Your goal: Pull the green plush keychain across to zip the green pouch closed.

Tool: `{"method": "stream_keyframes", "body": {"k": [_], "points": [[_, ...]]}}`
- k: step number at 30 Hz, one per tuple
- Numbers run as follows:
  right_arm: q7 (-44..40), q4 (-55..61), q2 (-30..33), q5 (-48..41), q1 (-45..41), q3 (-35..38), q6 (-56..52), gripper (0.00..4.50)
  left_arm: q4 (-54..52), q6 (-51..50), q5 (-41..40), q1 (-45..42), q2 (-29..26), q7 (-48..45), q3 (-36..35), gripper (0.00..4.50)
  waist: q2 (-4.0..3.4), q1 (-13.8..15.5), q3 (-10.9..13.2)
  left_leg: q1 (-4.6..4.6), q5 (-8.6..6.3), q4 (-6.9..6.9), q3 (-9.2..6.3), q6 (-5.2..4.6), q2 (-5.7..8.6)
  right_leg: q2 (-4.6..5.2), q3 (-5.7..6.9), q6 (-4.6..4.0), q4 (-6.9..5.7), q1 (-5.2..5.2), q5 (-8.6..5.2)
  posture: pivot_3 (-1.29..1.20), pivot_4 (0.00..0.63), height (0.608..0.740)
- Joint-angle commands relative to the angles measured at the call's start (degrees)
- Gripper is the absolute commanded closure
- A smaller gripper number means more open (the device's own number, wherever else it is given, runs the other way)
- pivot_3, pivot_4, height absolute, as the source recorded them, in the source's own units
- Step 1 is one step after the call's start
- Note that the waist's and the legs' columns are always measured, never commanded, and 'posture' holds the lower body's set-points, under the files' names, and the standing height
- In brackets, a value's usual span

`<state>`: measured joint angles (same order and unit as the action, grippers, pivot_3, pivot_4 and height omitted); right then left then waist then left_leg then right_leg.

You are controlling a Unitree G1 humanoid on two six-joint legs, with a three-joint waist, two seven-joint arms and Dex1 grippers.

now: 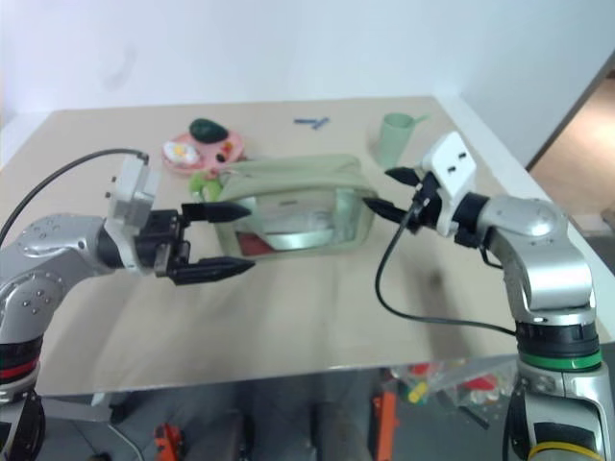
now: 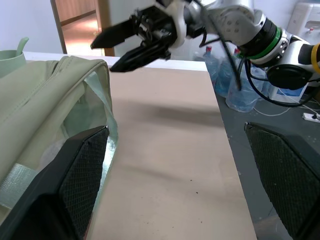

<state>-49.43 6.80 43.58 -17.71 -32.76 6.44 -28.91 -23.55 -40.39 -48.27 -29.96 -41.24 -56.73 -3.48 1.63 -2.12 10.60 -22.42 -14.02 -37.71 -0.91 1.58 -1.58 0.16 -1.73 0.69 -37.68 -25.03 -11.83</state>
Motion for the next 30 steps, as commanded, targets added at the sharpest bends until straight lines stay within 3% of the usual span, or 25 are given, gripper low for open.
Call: {"method": "stream_keyframes", "body": {"k": [1,9,12,15,19,30], "points": [[-0.7,-2.6,0.0,1.2,-0.7,-0.4,5.1,1.4,-0.6,0.9,0.2,-1.3,0.0,0.0,-0.6,0.0,0.0,0.0,0.0,0.0,0.0,0.0,0.0,0.0,0.0,0.0,-0.01,0.0,0.0,0.0,0.0,0.0,0.15,0.74],[-2.4,-7.1,-3.2,0.2,-6.7,-3.1,6.1,1.4,-1.4,0.6,0.4,-0.8,0.5,1.7,-0.8,0.0,0.0,-0.4,0.0,0.04,0.01,0.0,0.04,-0.01,-0.01,-0.03,-0.06,0.01,-0.01,0.0,0.04,0.0,0.15,0.74],[-2.7,-7.7,-3.9,0.1,-7.2,-3.3,6.1,2.18,-1.7,0.5,0.2,-0.6,0.7,2.5,-0.9,0.0,0.0,-0.4,0.0,0.02,0.01,0.0,0.03,-0.01,-0.01,-0.03,-0.06,0.02,-0.01,0.01,0.03,0.0,0.15,0.74],[-3.4,-7.5,-4.0,-0.2,-6.3,-3.4,5.7,3.44,-1.9,0.3,0.2,-0.4,0.6,3.3,-1.1,0.0,0.0,-0.4,0.0,-0.01,0.01,0.0,0.06,-0.01,0.0,-0.01,-0.09,0.02,0.0,-0.01,0.03,0.0,0.15,0.74],[-3.8,-6.5,-3.8,-0.3,-5.2,-3.2,5.4,4.45,-1.9,0.4,0.2,-0.3,0.5,3.7,-1.2,0.0,0.0,-0.4,0.0,0.02,0.01,0.0,0.05,-0.01,0.0,-0.02,-0.08,0.02,-0.01,0.0,0.04,0.0,0.15,0.74],[-7.4,5.4,2.4,-6.8,-2.1,1.1,0.1,4.45,-0.2,0.8,0.7,-0.2,-0.2,4.0,-1.9,0.0,0.0,-0.4,0.0,0.04,0.01,0.0,0.06,-0.01,-0.02,-0.04,-0.1,0.03,-0.04,0.0,0.04,0.0,0.15,0.74]]}}
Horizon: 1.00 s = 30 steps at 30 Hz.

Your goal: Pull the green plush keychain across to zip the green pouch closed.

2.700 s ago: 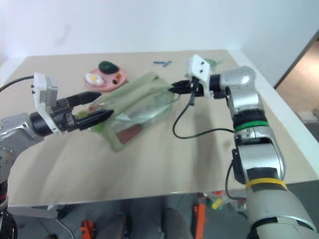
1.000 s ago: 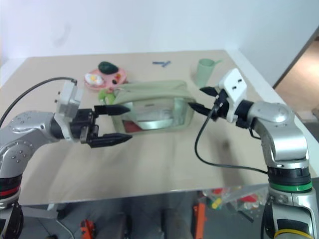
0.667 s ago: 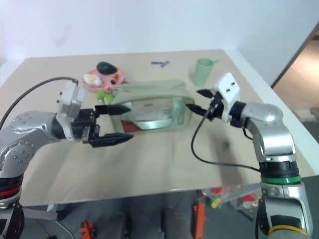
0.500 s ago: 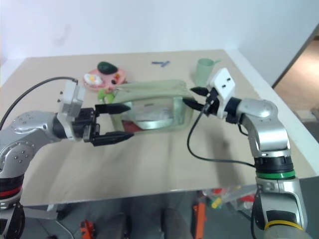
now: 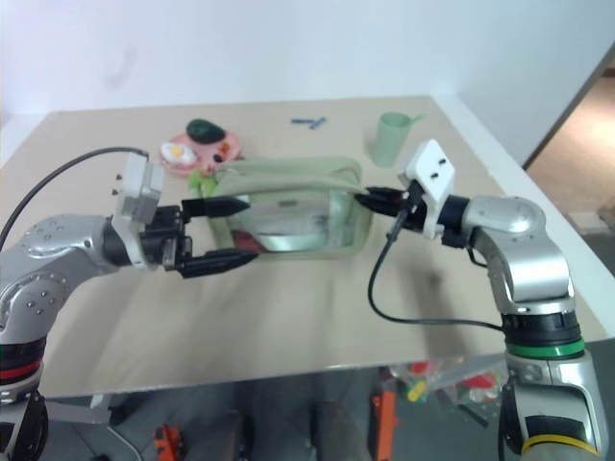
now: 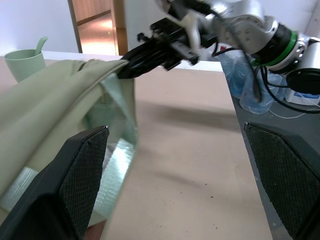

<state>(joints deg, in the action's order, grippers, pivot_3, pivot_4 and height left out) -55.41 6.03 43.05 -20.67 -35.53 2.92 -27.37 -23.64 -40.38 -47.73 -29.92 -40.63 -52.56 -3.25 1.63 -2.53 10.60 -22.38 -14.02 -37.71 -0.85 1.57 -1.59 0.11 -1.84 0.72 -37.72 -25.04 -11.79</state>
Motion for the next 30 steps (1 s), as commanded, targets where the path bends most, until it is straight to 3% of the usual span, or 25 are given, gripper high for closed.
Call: {"method": "stream_keyframes", "body": {"k": [1,9,19,30], "points": [[-1.7,7.3,3.7,-4.6,1.2,5.3,-1.9,4.45,0.1,0.9,0.4,-0.2,-0.9,-0.3,-2.1,0.0,0.01,0.1,0.0,-0.02,0.0,0.0,0.0,0.0,0.0,0.0,0.0,0.0,0.0,-0.01,0.0,0.0,0.15,0.74],[-2.2,5.9,6.4,-1.2,6.7,5.2,4.0,4.45,1.9,-0.2,-0.1,-0.8,0.0,1.8,-2.9,0.0,0.03,0.1,0.0,-0.02,0.0,-0.01,0.01,0.0,0.02,0.01,-0.02,0.02,0.02,0.01,-0.01,0.0,0.15,0.74],[0.1,6.8,3.8,0.6,8.1,2.7,6.5,4.45,7.5,-4.7,-2.2,1.7,1.6,15.8,-14.1,0.0,0.04,-0.1,0.0,0.1,0.0,-0.01,0.12,0.0,-0.03,-0.1,-0.22,0.02,-0.09,0.0,0.0,0.0,0.15,0.74],[0.8,6.7,1.7,2.0,7.1,0.8,8.1,4.45,17.9,-2.1,0.4,2.7,11.4,22.3,-15.2,0.0,0.18,-0.3,-0.1,0.36,0.0,-0.04,0.45,0.0,-0.07,-0.27,-0.73,0.05,-0.21,0.01,0.12,0.0,0.15,0.74]]}}
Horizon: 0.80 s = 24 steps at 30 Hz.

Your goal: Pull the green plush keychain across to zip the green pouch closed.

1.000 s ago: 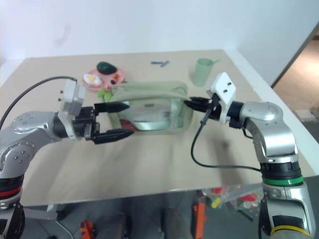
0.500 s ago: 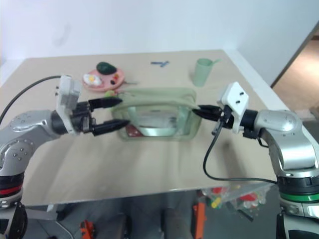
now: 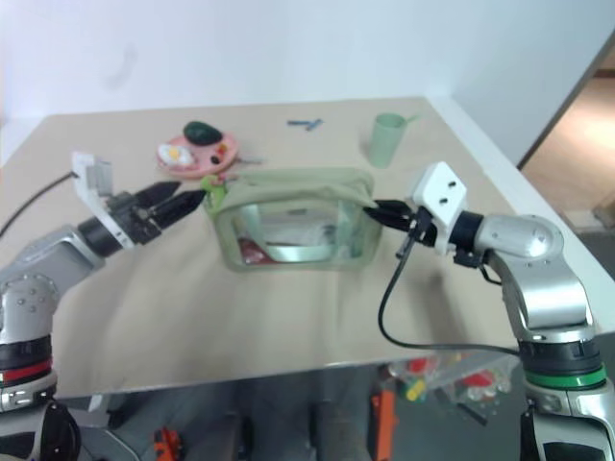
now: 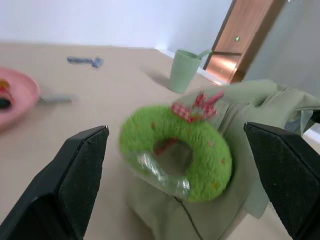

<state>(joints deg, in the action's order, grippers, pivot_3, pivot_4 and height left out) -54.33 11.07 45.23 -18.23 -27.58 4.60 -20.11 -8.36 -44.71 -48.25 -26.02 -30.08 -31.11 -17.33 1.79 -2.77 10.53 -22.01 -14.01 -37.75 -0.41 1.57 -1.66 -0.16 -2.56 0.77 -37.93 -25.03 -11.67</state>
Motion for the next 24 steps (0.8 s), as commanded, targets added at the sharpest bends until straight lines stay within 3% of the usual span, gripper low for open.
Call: {"method": "stream_keyframes", "body": {"k": [1,16,17,24], "points": [[-0.3,1.8,-0.6,-0.4,-0.8,-0.9,0.8,4.45,4.2,2.9,1.5,-1.4,1.2,0.5,-1.1,0.0,0.01,0.0,0.0,0.03,0.0,0.0,0.01,0.0,-0.03,-0.05,-0.04,-0.01,-0.03,0.0,0.01,0.0,0.15,0.74],[-0.2,1.5,-0.8,1.0,-1.0,-1.3,1.9,4.45,21.0,7.4,5.2,-7.9,1.0,-11.4,0.5,0.0,0.02,-0.1,0.0,0.05,0.01,0.0,0.05,-0.01,-0.15,-0.52,-0.57,-0.11,-0.09,-0.05,0.07,0.0,0.15,0.74],[-0.2,1.4,-0.8,1.1,-1.0,-1.3,1.9,4.5,21.8,7.9,5.6,-8.3,1.1,-12.1,0.6,0.52,0.02,-0.1,0.0,0.06,0.01,0.01,0.06,-0.01,-0.15,-0.52,-0.59,-0.1,-0.09,-0.06,0.07,0.0,0.15,0.74],[0.0,1.3,-0.7,1.6,-1.2,-1.2,1.8,4.5,27.2,10.3,7.1,-11.1,2.3,-14.9,0.7,2.71,0.03,-0.1,0.0,0.03,0.01,0.01,0.07,-0.01,-0.14,-0.52,-0.63,-0.1,-0.09,-0.08,0.07,0.0,0.15,0.74]]}}
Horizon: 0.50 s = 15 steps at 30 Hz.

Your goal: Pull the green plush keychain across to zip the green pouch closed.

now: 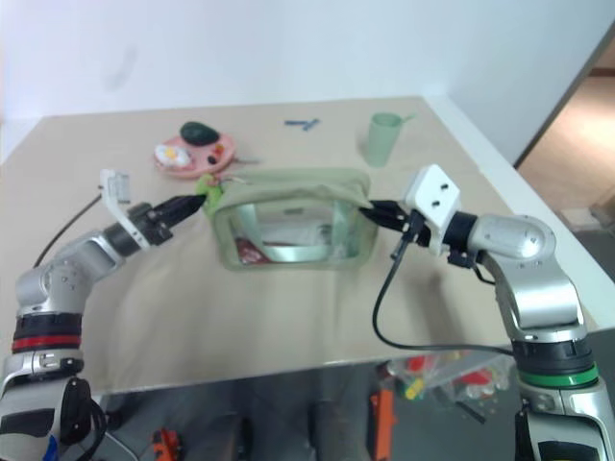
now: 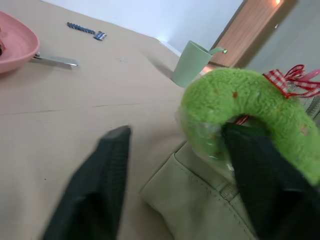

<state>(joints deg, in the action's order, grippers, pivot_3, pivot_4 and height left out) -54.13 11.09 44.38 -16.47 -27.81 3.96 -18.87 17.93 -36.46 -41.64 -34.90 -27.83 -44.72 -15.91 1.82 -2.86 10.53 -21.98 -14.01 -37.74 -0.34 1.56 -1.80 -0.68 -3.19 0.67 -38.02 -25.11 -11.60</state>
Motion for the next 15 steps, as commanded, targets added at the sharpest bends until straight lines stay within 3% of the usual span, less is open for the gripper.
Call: {"method": "stream_keyframes", "body": {"k": [1,2,5,15], "points": [[-0.2,1.2,0.2,-0.1,-1.0,-0.6,0.6,4.5,1.3,2.4,0.6,-2.5,0.2,-1.5,-0.8,3.1,0.0,0.0,0.0,0.0,0.0,0.0,0.0,0.0,0.0,0.0,0.0,0.0,0.0,0.0,0.0,0.0,0.15,0.74],[-0.2,1.2,0.2,-0.1,-1.0,-0.6,0.5,4.5,1.6,2.6,0.7,-2.9,0.4,-1.7,-0.8,3.3,0.0,0.0,0.0,-0.01,0.0,0.0,-0.01,0.0,0.0,0.0,0.01,0.0,0.0,0.0,0.0,0.0,0.15,0.74],[-0.4,0.9,0.4,0.1,-1.2,-0.6,0.6,4.5,1.7,2.9,0.8,-4.3,1.1,-1.5,-0.6,4.48,0.01,0.0,0.0,0.0,0.0,0.0,0.0,0.0,0.0,0.0,0.0,0.0,0.0,0.0,0.0,0.0,0.15,0.74],[-0.9,0.0,0.8,0.8,-1.4,-0.1,0.9,4.5,-16.0,-9.1,-8.7,-9.0,-1.2,3.2,-2.7,4.48,0.19,0.0,0.1,-0.15,0.0,0.0,-0.02,0.0,0.01,0.01,-0.01,0.04,0.0,-0.09,0.0,0.0,0.15,0.74]]}}
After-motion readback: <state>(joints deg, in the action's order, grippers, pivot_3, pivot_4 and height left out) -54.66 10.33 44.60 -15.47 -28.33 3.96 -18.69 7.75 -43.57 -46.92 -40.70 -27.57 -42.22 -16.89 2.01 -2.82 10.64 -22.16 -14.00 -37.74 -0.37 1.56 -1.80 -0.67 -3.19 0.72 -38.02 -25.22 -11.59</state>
